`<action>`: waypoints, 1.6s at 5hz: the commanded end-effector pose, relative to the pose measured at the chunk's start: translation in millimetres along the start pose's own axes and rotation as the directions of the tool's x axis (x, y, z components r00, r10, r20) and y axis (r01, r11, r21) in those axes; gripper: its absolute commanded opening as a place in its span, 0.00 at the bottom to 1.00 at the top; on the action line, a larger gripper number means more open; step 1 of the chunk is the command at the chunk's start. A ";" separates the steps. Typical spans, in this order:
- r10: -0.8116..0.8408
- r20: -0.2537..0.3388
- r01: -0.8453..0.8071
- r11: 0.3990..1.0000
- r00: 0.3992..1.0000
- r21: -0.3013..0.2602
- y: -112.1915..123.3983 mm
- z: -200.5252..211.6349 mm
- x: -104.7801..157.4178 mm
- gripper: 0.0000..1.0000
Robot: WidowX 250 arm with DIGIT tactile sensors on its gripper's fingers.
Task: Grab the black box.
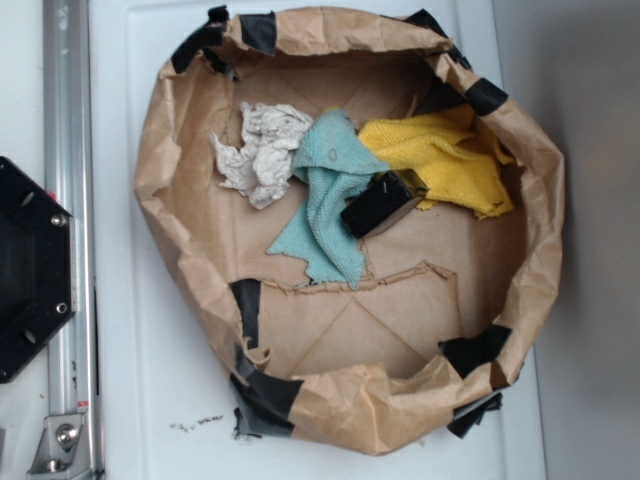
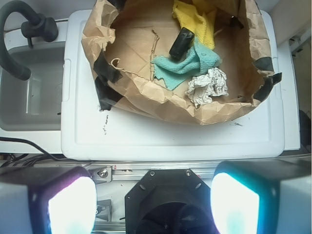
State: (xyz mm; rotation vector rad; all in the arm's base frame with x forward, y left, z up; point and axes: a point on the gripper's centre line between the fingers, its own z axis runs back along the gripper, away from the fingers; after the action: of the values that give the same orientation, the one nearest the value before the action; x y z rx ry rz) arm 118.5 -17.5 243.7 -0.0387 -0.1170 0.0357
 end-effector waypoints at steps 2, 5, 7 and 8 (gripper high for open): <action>0.105 -0.057 -0.101 0.993 0.993 0.067 17.5 -53.5 44.7 1.00; 0.346 -0.118 -0.341 0.938 0.931 0.060 70.6 -145.5 156.1 1.00; 0.256 -0.238 -0.246 0.967 0.937 0.073 55.7 -205.4 171.9 1.00; 0.219 -0.306 -0.215 0.975 0.926 0.049 55.4 -234.0 163.3 1.00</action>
State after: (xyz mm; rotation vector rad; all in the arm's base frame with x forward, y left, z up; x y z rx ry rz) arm 303.6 33.7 21.7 -0.0385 0.2396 0.2615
